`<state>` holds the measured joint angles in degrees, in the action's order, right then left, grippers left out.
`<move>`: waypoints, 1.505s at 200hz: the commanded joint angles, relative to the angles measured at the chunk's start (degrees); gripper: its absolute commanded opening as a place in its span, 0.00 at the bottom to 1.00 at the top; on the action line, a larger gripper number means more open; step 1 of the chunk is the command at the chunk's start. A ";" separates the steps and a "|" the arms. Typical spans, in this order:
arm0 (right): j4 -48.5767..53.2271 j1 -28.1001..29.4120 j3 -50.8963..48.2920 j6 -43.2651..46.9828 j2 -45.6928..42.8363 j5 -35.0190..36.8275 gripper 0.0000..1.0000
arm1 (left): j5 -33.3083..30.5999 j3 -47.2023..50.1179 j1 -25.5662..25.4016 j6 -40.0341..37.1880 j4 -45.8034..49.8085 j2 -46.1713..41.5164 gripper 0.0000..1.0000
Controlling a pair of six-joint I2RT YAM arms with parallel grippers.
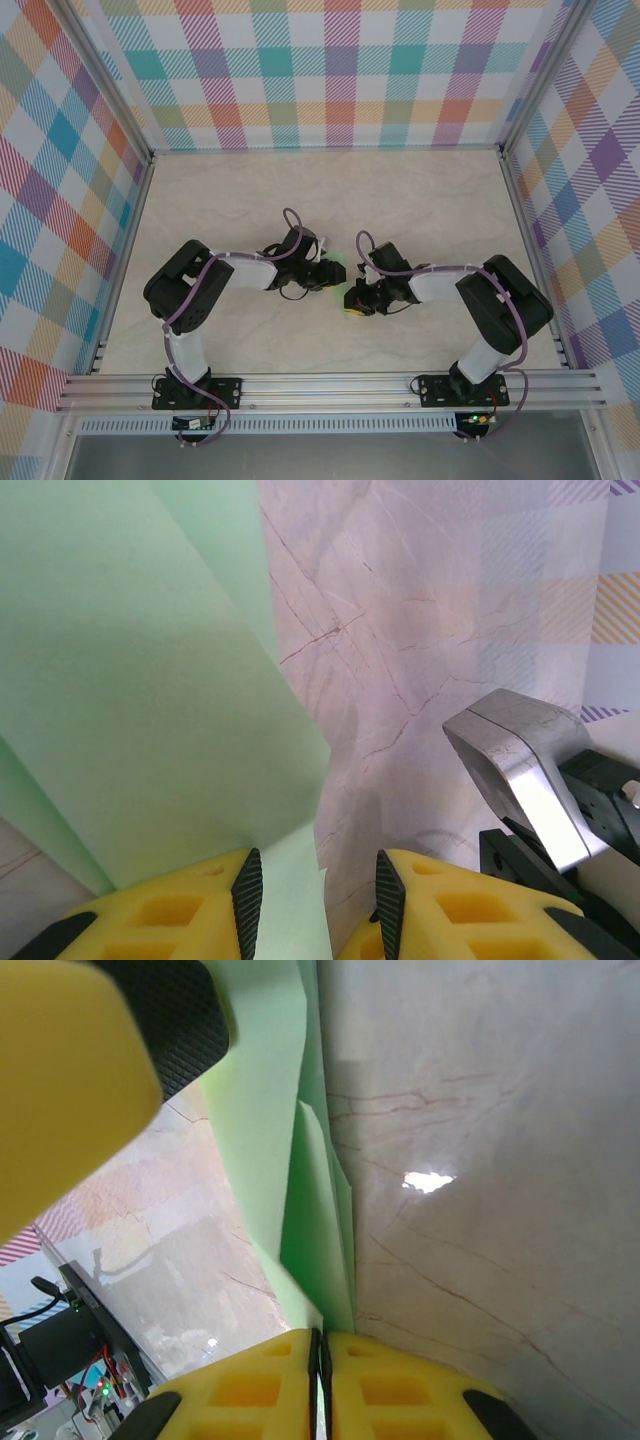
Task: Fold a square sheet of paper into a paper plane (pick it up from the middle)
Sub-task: Fold the wing for the fifth time at the center of the table.
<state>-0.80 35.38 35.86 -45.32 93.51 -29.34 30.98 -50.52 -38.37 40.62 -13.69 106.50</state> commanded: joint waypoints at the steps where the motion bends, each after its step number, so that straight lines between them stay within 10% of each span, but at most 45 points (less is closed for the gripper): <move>1: 5.32 0.42 -1.32 0.94 -0.17 4.18 0.10 | -0.22 -0.07 -0.03 -0.89 2.62 0.81 0.37; 301: 17.83 6.11 4.51 2.51 -4.64 16.33 0.17 | -0.31 -0.10 0.03 -0.91 3.75 1.43 0.37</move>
<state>12.78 40.73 42.04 -42.61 92.36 -18.85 30.98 -50.52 -38.37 40.62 -13.63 106.50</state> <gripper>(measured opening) 0.153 0.371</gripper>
